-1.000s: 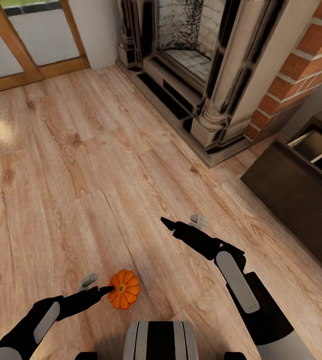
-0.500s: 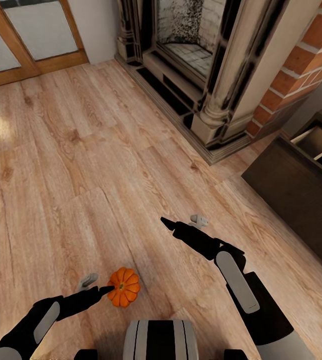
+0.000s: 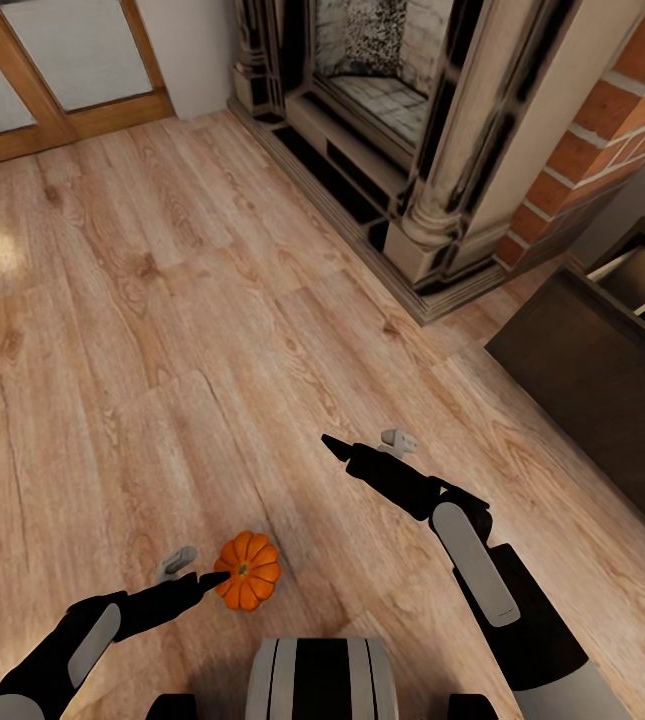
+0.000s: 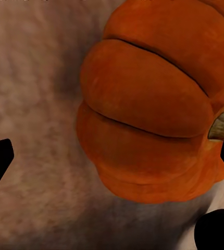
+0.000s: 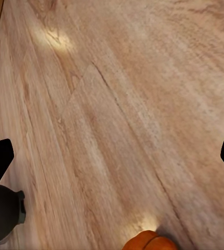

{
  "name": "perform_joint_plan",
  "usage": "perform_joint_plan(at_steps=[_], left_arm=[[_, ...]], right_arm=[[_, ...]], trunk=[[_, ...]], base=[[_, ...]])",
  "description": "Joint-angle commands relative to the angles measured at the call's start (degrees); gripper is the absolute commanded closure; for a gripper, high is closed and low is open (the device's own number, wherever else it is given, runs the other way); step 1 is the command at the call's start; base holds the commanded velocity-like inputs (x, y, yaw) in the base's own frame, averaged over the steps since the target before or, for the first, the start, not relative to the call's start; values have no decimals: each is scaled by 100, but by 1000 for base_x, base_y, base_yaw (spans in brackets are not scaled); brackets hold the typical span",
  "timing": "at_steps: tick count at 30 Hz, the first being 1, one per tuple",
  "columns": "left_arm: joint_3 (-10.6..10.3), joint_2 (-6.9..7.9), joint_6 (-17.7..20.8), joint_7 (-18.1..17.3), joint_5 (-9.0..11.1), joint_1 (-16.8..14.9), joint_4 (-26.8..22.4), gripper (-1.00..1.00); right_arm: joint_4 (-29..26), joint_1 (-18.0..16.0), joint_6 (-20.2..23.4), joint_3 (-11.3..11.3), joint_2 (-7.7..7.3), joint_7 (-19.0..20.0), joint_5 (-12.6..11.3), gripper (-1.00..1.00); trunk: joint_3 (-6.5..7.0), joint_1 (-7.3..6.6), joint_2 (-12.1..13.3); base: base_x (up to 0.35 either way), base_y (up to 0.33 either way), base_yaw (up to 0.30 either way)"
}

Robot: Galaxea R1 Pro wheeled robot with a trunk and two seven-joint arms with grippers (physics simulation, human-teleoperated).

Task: Place each of the two pumpkins and all three candles from the living room inside a cabinet in the living room (use any cabinet), then make sure every cabinet is closed, and position the cauldron so it is next to a table in the living room.

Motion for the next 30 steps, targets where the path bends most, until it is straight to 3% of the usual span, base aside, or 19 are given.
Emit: perform_joint_plan(at_steps=[1, 30], left_arm=[[-21, 6, 38, 10, 54, -1, -4, -100], [-23, 15, 38, 10, 45, 0, -4, -100]], right_arm=[[-5, -3, 13, 5, -4, -22, -32, -100], [4, -3, 5, 67, -10, -22, -32, -100]], trunk=[[-3, -1, -1], [-3, -1, -1]], base=[[0, 0, 0], [38, -35, 0]])
